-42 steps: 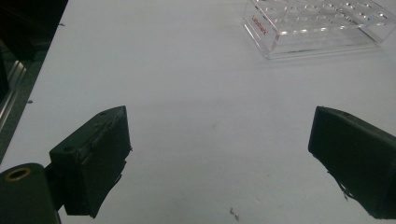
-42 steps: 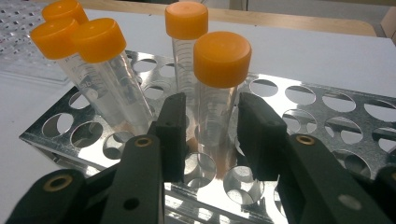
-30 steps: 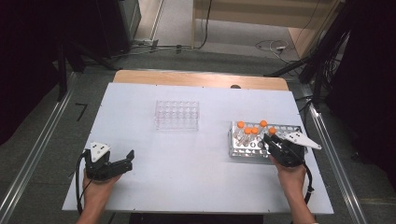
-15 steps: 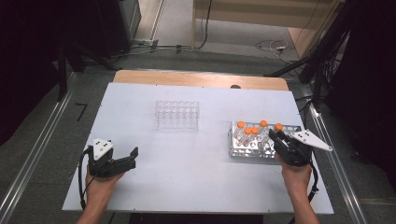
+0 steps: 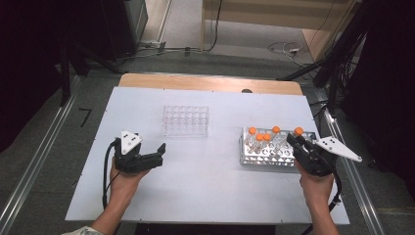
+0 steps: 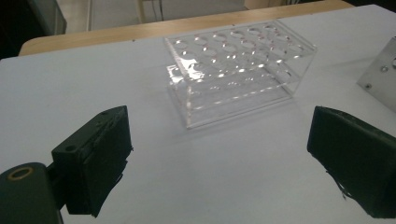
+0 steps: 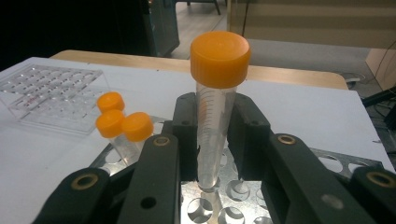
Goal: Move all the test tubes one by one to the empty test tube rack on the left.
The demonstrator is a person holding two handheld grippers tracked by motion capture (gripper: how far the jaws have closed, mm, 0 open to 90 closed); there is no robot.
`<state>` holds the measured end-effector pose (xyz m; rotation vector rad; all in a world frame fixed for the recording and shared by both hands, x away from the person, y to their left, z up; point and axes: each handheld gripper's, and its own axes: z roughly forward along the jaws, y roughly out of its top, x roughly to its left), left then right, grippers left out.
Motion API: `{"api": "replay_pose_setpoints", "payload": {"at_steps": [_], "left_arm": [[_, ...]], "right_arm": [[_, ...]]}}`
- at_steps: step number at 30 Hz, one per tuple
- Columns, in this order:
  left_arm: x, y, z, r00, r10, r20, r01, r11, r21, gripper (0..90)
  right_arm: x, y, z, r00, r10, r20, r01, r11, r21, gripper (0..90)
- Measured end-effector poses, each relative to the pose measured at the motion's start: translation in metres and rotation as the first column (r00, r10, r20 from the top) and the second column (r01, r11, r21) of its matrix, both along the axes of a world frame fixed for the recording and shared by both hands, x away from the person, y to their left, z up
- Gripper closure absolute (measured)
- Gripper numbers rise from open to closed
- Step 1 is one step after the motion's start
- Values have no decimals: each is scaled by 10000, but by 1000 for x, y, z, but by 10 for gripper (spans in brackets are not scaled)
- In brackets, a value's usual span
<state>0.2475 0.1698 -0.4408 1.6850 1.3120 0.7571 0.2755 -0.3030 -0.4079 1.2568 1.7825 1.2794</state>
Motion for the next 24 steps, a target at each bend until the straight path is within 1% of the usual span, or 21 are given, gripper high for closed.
{"api": "replay_pose_setpoints", "payload": {"at_steps": [1,3,5,10,12,14,15,16,17,20,24], "left_arm": [[5,-8,1,9999,-161,-30,161,9999,-18,72],[9,-14,1,9995,-310,-64,309,9995,-61,72],[12,-19,1,9992,-404,-68,404,9992,-6,72],[19,-26,4,9989,-460,-5,460,9989,-94,77],[21,-29,4,9988,-496,-38,496,9987,-136,77],[21,-32,5,9979,-632,-153,632,9980,-39,77],[20,-34,6,9972,-737,-141,738,9972,67,77],[20,-34,6,9972,-737,-141,738,9972,67,77],[18,-38,9,9963,-854,-8,854,9962,164,77],[17,-43,12,9949,-1002,106,1001,9949,99,77],[19,-48,13,9938,-1108,79,1107,9938,133,77]], "right_arm": [[-2,0,1,10000,50,-19,-50,10000,6,714],[-4,1,2,9999,148,-63,-148,9999,12,714],[-7,3,2,9995,273,-144,-273,9996,11,715],[-15,9,2,9977,630,-246,-627,9980,93,717],[-19,13,3,9963,819,-260,-818,9966,58,717],[-21,18,4,9943,1022,-297,-1021,9947,79,717],[-22,21,4,9928,1167,-279,-1165,9931,86,717],[-24,25,3,9917,1260,-261,-1259,9920,78,717],[-25,28,3,9899,1394,-264,-1393,9902,46,717],[-28,41,0,9824,1837,-325,-1840,9829,-60,717],[-29,58,-3,9713,2339,-426,-2349,9718,-208,716]]}}
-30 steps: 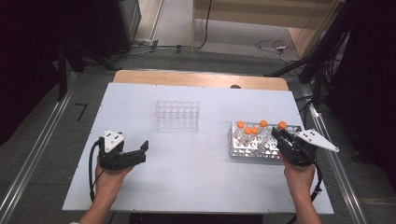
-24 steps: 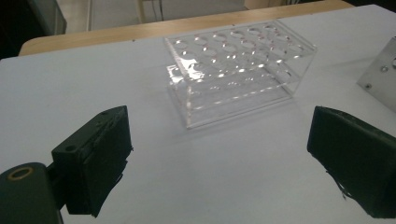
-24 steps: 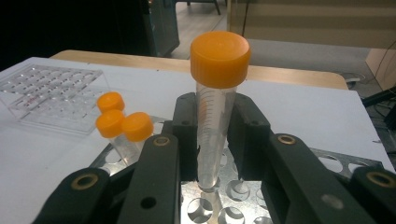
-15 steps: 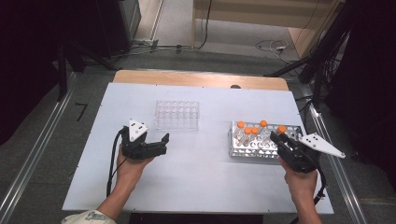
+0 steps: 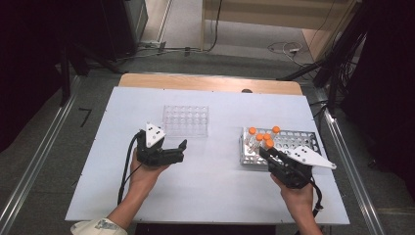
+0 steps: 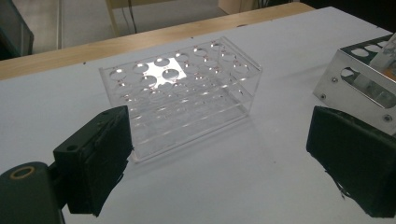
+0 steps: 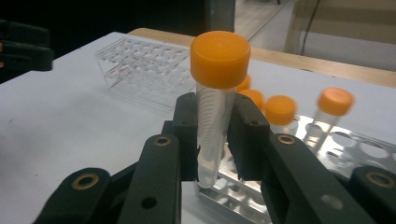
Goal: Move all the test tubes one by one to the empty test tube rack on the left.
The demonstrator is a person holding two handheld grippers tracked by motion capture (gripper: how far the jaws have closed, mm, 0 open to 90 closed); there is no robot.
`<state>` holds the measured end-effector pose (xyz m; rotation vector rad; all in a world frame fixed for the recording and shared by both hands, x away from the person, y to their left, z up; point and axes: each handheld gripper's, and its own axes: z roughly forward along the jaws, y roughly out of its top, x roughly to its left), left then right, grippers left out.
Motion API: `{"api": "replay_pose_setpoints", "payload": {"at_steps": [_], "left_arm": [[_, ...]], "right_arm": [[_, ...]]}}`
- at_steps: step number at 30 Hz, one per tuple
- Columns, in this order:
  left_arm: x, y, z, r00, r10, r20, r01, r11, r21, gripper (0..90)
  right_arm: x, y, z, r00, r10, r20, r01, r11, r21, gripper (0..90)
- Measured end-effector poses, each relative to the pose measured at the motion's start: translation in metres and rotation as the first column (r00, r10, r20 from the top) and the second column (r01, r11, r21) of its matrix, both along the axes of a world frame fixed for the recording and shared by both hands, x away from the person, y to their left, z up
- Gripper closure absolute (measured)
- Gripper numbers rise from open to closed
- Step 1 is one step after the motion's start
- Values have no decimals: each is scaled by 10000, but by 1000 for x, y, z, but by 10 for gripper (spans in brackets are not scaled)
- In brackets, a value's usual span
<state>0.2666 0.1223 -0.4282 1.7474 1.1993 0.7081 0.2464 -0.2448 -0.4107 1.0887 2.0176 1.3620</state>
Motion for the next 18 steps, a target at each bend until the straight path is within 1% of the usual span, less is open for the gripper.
{"api": "replay_pose_setpoints", "payload": {"at_steps": [3,6,7,8,9,11,14,17,18], "left_arm": [[2,-3,0,10000,-53,-24,53,10000,-2,78],[3,-6,0,9999,-126,-20,125,9999,-58,78],[4,-9,2,9997,-260,25,260,9996,-73,86],[4,-9,2,9997,-260,25,260,9996,-73,112],[4,-11,3,9992,-380,84,381,9992,-116,119],[4,-13,3,9991,-426,93,427,9990,-142,119],[5,-16,4,9986,-512,117,515,9985,-210,119],[4,-21,5,9973,-729,109,732,9965,-405,119],[4,-21,5,9973,-729,109,732,9965,-405,119]], "right_arm": [[0,11,-3,9995,319,-11,-319,9994,-123,717],[2,22,-6,9982,585,-158,-587,9982,-122,717],[3,25,-7,9975,686,-151,-689,9974,-189,717],[4,29,-8,9970,751,-187,-755,9969,-231,717],[5,32,-9,9963,836,-209,-841,9961,-248,717],[6,38,-12,9950,981,-209,-988,9945,-335,717],[8,47,-15,9931,1148,-221,-1156,9924,-412,717],[12,54,-18,9919,1246,-265,-1257,9910,-459,717],[13,56,-20,9914,1274,-285,-1287,9904,-501,717]]}}
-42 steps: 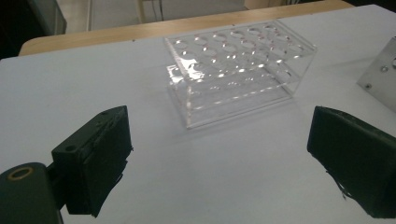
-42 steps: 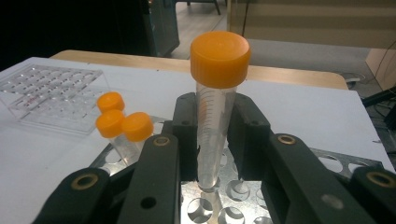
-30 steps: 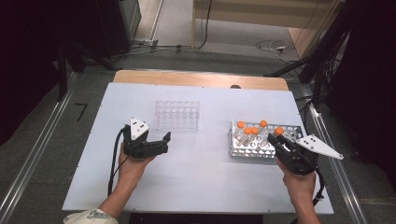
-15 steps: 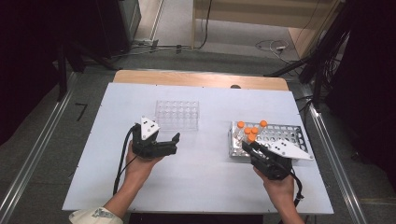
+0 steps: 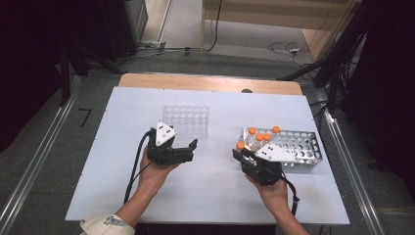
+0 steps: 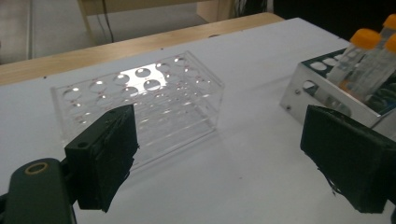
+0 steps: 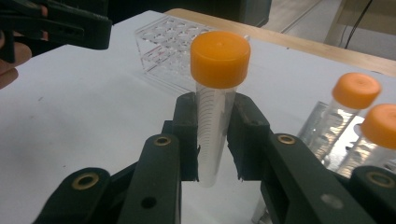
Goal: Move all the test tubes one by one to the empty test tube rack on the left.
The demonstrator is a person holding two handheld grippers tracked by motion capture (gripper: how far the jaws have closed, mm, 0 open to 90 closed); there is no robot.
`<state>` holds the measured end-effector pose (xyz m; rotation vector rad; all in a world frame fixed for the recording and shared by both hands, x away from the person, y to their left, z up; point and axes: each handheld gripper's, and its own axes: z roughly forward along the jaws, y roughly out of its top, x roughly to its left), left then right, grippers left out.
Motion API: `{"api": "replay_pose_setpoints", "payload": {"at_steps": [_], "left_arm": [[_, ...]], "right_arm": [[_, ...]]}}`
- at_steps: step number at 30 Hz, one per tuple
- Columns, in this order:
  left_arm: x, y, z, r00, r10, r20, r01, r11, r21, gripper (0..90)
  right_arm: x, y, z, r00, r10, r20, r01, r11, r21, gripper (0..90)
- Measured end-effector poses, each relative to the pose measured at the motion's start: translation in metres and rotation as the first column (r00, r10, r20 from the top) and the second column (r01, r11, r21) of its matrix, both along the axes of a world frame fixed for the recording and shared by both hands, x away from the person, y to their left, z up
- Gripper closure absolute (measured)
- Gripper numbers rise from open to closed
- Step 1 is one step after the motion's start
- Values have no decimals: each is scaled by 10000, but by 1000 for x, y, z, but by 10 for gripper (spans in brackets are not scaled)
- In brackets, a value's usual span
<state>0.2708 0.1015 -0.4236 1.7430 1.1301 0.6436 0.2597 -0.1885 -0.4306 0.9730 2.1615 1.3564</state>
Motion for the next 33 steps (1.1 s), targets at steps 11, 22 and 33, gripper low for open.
{"api": "replay_pose_setpoints", "payload": {"at_steps": [11,22,33], "left_arm": [[-7,-28,13,9911,-1307,247,1320,9892,-635,169],[-10,-43,8,9764,-2154,142,2157,9759,-315,303],[-12,-46,2,9666,-2559,149,2559,9667,16,559]], "right_arm": [[15,27,-11,9983,425,-398,-427,9991,-35,717],[18,55,-19,9940,974,-494,-989,9947,-292,717],[13,67,-19,9872,1472,-618,-1486,9887,-193,717]]}}
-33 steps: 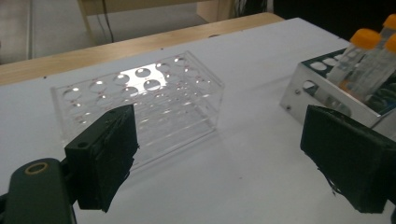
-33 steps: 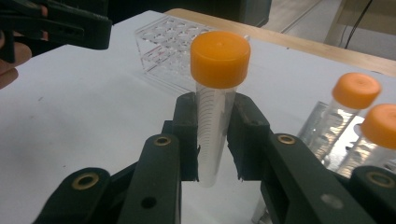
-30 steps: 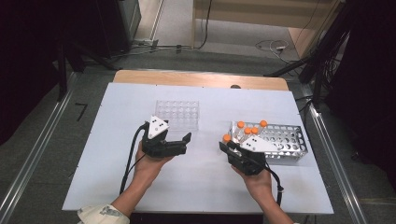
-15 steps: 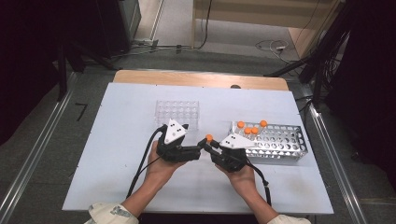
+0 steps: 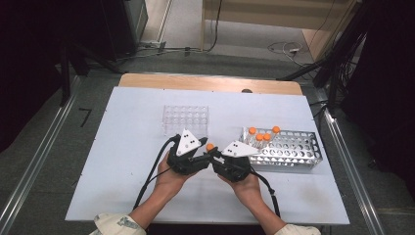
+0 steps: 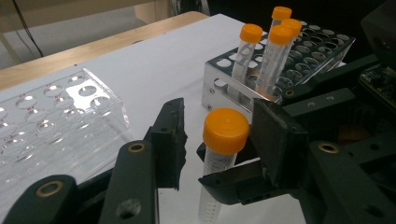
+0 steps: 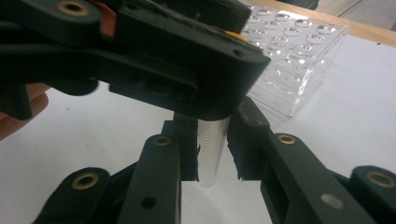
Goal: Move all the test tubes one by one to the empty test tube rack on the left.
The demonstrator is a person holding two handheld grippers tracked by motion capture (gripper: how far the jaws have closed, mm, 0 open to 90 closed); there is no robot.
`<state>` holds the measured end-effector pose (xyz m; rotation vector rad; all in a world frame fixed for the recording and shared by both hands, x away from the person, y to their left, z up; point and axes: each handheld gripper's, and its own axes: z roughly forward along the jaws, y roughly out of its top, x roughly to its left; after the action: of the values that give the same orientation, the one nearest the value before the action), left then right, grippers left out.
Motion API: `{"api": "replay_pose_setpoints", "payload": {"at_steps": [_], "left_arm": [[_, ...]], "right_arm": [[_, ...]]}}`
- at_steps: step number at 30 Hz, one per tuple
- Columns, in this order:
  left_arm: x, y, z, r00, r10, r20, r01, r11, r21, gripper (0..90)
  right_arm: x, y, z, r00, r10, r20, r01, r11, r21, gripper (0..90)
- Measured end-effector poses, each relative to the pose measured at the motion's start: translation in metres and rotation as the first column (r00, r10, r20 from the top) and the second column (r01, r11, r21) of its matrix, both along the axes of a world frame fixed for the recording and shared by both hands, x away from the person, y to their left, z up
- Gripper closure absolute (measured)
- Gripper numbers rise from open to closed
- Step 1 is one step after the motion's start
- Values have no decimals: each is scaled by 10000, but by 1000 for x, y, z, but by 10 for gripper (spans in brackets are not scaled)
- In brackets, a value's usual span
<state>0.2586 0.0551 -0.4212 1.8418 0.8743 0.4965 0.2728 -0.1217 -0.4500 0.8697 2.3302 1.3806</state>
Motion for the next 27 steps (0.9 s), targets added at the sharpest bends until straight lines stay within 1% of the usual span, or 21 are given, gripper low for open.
{"api": "replay_pose_setpoints", "payload": {"at_steps": [4,8,11,16,17,19,20,21,22,23,24,25,26,27], "left_arm": [[-1,-1,-1,10000,-3,1,3,10000,4,620],[-1,0,-1,10000,8,25,-8,10000,-98,681],[-1,0,-1,10000,-14,21,15,10000,-42,694],[-1,1,0,10000,-26,5,26,9999,-122,702],[0,1,0,10000,0,14,0,10000,-99,702],[0,3,1,10000,33,41,-33,9999,-119,704],[2,7,3,9998,195,65,-194,9997,-169,705],[2,7,3,9998,195,65,-194,9997,-169,704],[6,14,5,9990,438,109,-435,9988,-232,705],[6,14,5,9990,438,109,-435,9988,-232,704],[9,19,7,9981,598,114,-595,9978,-292,704],[13,27,11,9961,871,123,-866,9955,-391,705],[13,27,11,9961,871,123,-866,9955,-391,705],[15,32,13,9946,1029,156,-1021,9937,-455,705]], "right_arm": [[-1,1,1,10000,70,-27,-70,9999,78,717],[-2,1,1,10000,88,-42,-87,9999,96,717],[-2,1,1,9999,80,-65,-79,9999,77,717],[-2,1,1,9999,79,-87,-78,9999,91,712],[-2,1,1,9999,99,-93,-98,9999,104,699],[-1,1,1,9996,209,-192,-207,9997,147,588],[-1,0,1,9994,265,-213,-261,9995,162,544],[-1,0,1,9992,319,-221,-315,9994,158,509],[-1,-1,2,9991,357,-228,-353,9992,169,475],[-1,-1,2,9991,357,-228,-353,9992,169,475],[-1,-1,2,9990,369,-245,-364,9992,183,452],[-1,-2,3,9990,359,-274,-354,9991,217,406],[-1,-3,3,9989,383,-264,-377,9990,231,392],[-1,-3,4,9989,387,-271,-380,9990,248,383]]}}
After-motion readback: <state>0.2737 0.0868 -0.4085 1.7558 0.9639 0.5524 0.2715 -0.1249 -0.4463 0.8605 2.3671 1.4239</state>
